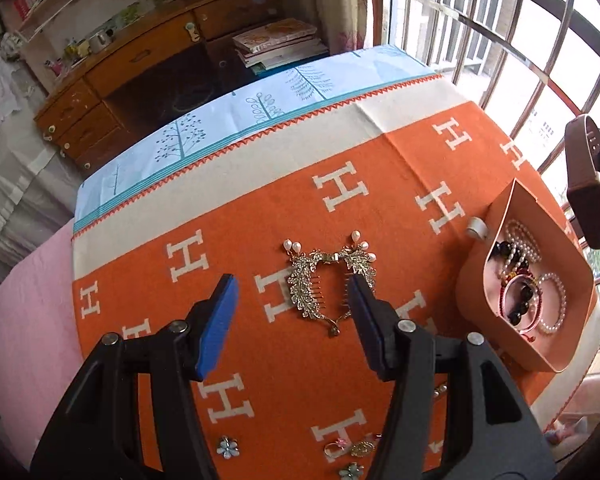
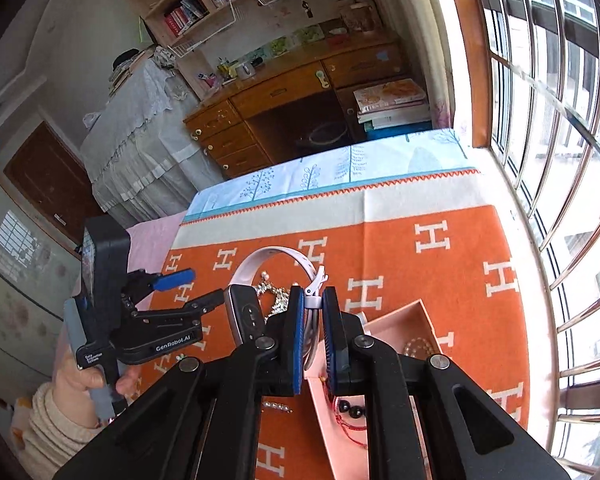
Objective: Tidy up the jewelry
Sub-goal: 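Carry the watch toward the pink box while the left tool grasps the pearl leaf hair comb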
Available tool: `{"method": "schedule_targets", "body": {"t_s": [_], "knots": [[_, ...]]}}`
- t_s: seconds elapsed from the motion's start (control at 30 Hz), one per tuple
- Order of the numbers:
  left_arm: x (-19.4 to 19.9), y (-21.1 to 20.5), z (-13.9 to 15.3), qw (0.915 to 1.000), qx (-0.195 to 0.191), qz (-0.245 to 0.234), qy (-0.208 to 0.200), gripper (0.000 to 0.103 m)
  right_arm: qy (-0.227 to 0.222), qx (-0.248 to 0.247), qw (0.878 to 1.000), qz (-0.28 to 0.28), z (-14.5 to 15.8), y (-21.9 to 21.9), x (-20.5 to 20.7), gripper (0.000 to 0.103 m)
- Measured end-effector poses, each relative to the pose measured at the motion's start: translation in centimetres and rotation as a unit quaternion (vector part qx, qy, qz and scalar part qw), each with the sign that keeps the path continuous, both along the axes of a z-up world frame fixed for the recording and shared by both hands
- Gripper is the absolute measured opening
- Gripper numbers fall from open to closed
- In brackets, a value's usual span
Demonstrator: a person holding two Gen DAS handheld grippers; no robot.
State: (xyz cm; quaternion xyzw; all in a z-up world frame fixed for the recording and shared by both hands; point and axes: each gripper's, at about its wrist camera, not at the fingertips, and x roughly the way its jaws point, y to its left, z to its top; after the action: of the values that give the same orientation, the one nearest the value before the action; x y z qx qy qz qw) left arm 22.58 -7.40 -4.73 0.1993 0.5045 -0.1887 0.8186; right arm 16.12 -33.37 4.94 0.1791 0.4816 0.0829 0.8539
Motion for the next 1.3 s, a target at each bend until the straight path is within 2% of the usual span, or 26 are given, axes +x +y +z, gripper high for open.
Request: {"method": "schedule_targets", "body": {"t_s": [0.13, 0.27, 0.43, 0.57, 0.7, 0.9, 0.93, 1.0, 1.1, 1.3], "knots": [[0.6, -2.0, -2.7, 0.9980, 0.026, -0.056, 0.009, 0.054, 0.037, 0.001, 0.999, -0.005, -3.1, -1.7, 0.5, 0.009], [0.9, -3.3, -4.8, 0.9935, 0.061, -0.096, -0.001, 0.051, 0.067, 0.004, 0.998, -0.015, -6.4, -2.5, 0.3, 0.009], [2.7, -3.1, -6.6, 0.9910, 0.079, -0.107, 0.017, 0.041, 0.081, 0.004, 0.997, -0.012, -8.2, -2.7, 0.1, 0.009], [3.7, -2.7, -8.2, 0.9882, 0.077, -0.123, 0.050, 0.041, 0.088, 0.003, 0.996, -0.004, -9.6, -2.2, 0.3, 0.009], [4.5, -2.4, -8.5, 0.9879, 0.055, -0.129, 0.066, 0.041, 0.096, 0.006, 0.995, -0.004, -10.5, -2.4, 1.1, 0.009], [6.5, -1.1, -8.7, 0.9881, -0.013, -0.094, 0.121, 0.040, 0.107, 0.012, 0.994, -0.005, -11.6, -2.3, 1.8, 0.009], [6.6, -1.0, -8.7, 0.9883, -0.015, -0.092, 0.121, 0.037, 0.107, 0.013, 0.994, -0.005, -11.7, -2.3, 1.8, 0.009], [6.5, -0.9, -8.6, 0.9888, -0.018, -0.088, 0.119, 0.023, 0.108, 0.014, 0.994, -0.005, -12.0, -2.3, 2.0, 0.009], [6.6, -0.6, -8.4, 0.9874, -0.041, -0.069, 0.137, 0.022, 0.110, 0.018, 0.994, -0.005, -12.4, -2.4, 1.9, 0.009], [5.4, 0.1, -7.7, 0.9892, -0.061, -0.033, 0.130, 0.022, 0.111, 0.024, 0.993, -0.009, -13.0, -2.7, 1.7, 0.009]]}}
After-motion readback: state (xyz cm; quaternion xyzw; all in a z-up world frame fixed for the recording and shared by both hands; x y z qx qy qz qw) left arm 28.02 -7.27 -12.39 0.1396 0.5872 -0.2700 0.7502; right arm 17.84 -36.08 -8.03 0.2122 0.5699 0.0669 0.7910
